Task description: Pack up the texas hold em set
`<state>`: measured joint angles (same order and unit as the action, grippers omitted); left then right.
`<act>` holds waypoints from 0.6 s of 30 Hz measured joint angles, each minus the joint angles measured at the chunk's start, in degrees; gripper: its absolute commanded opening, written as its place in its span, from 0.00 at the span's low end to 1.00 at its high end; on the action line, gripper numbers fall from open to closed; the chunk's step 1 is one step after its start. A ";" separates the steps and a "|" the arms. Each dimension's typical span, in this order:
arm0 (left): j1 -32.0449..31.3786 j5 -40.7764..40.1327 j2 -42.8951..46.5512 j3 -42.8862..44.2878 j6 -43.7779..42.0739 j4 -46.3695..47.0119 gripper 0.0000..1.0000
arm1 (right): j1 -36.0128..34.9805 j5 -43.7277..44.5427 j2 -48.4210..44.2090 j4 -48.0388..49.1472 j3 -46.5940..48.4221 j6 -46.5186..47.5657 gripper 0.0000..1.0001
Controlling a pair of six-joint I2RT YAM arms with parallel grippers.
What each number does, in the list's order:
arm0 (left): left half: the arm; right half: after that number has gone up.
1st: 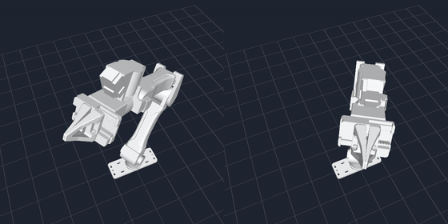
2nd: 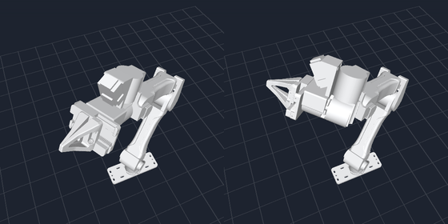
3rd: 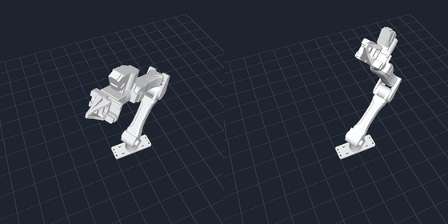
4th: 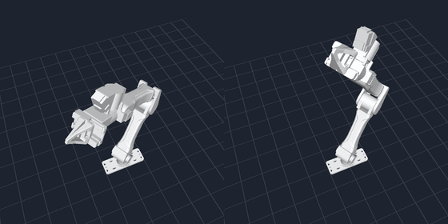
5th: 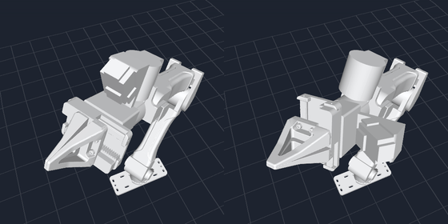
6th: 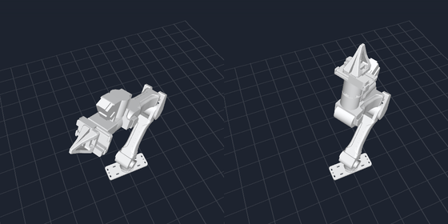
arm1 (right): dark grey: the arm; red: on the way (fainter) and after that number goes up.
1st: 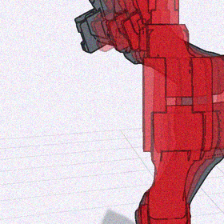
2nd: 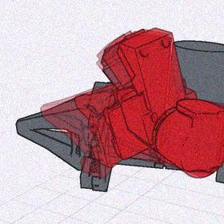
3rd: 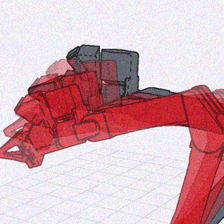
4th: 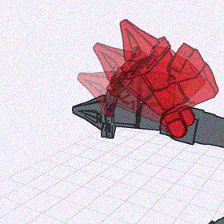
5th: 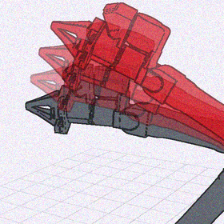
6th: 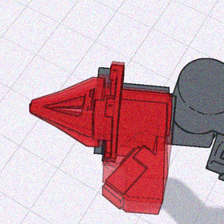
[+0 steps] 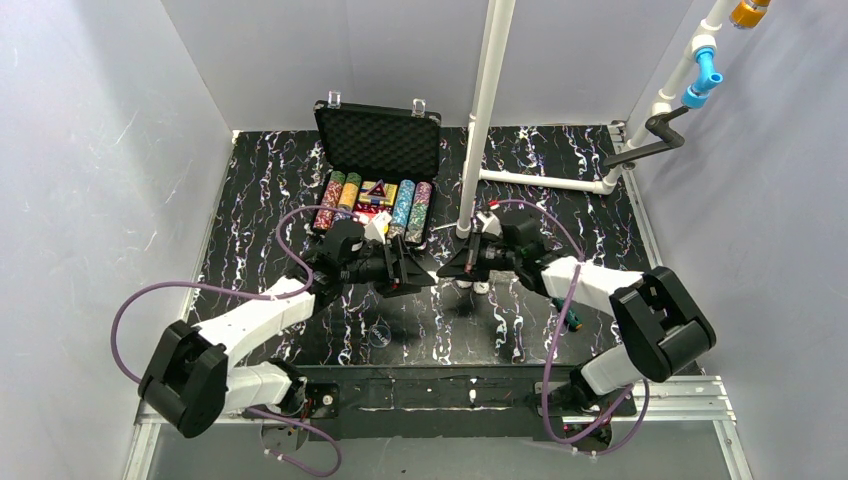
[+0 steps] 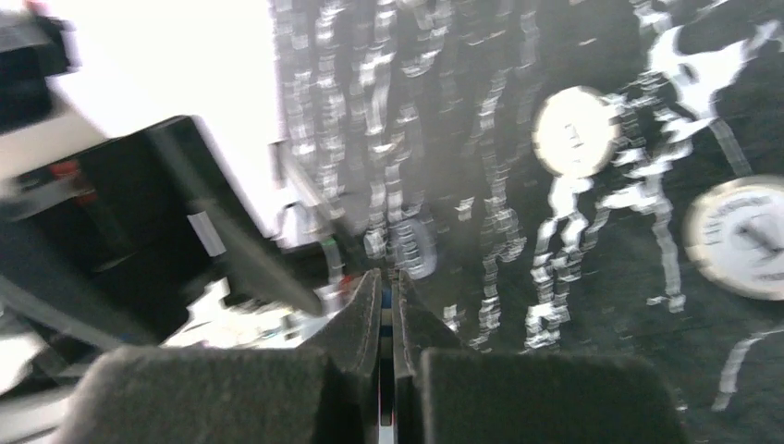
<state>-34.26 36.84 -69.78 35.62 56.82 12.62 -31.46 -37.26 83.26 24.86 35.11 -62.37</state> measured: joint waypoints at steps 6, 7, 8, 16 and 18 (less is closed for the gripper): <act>0.00 -9.84 3.15 2.69 -7.80 -17.53 0.55 | -8.26 17.22 4.22 -19.74 7.98 15.28 0.03; 0.00 -10.54 3.26 2.60 -8.26 -18.97 0.55 | -9.77 20.04 5.35 -22.56 9.09 17.18 0.03; 0.00 -11.30 3.37 2.25 -8.76 -20.33 0.55 | -11.21 22.64 6.58 -25.22 10.14 18.95 0.05; -0.04 -14.01 4.48 -0.09 -9.42 -24.33 0.54 | -19.50 39.71 12.09 -38.25 17.68 27.30 0.24; -0.04 -14.16 4.48 -0.09 -9.84 -25.07 0.54 | -20.65 42.10 12.09 -39.10 18.27 28.59 0.32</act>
<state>-34.30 22.68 -65.30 35.53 46.98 -12.45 -52.12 4.84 95.35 -14.24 53.39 -33.78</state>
